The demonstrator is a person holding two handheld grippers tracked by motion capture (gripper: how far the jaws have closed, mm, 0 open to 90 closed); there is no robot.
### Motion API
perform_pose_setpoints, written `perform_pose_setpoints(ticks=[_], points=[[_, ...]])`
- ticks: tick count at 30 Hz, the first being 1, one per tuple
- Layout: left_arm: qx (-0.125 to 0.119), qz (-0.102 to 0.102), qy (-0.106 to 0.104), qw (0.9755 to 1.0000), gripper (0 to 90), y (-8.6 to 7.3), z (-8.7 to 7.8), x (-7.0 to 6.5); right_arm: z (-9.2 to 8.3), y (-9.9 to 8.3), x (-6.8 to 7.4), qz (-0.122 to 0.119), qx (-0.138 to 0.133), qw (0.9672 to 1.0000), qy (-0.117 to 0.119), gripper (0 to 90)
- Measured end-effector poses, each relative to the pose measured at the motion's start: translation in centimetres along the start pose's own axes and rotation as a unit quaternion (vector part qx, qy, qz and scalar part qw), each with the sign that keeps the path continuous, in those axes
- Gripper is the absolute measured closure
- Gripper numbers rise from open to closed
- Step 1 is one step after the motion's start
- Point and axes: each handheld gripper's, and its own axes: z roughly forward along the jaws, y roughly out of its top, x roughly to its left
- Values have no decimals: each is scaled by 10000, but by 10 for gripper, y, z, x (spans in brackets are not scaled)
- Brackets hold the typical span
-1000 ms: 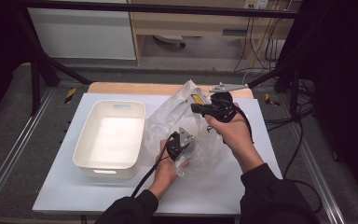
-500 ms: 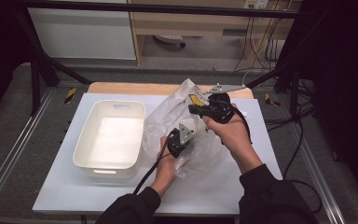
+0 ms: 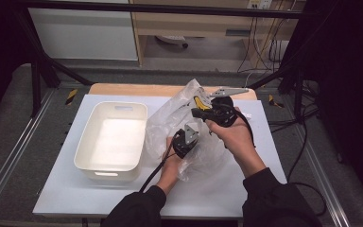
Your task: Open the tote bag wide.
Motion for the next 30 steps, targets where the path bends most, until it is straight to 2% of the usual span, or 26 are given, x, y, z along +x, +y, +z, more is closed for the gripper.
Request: perform_pose_setpoints(ticks=[3, 7, 10, 15, 16, 22, 24, 26, 28, 30], points=[[108, 19, -39, 9999, 701, -1, 1, 2, -1, -3, -2, 35, 27, 10000, -19, 900], [271, -115, -85, 9995, 699, -3, 2, 6, 0, -10, -6, 62, 76, 9999, -46, 900], [364, -99, -112, 9992, 699, -3, 3, 6, 0, -12, -7, 92, 83, 9999, -52, 900], [699, -246, -184, 9971, 699, -3, 5, 7, 0, -12, -8, 76, 78, 9999, -47, 900], [713, -338, -225, 9966, 700, -4, 5, 6, 0, -12, -8, 74, 81, 9999, -47, 900], [725, -191, -179, 9970, 701, -4, 2, 5, 0, -13, -8, 90, 93, 9999, -57, 900], [752, -242, -174, 9967, 653, -5, 1, 5, 0, -13, -9, 85, 90, 9999, -54, 900], [753, -438, -241, 9959, 576, -6, -2, 6, 0, -14, -9, 94, 108, 9999, -58, 900], [719, -376, -161, 9966, 545, -9, -7, 7, 0, -14, -9, 123, 121, 9998, -56, 900], [698, -436, -218, 9964, 496, -11, -12, 9, 1, -14, -9, 111, 114, 9999, -57, 900]])
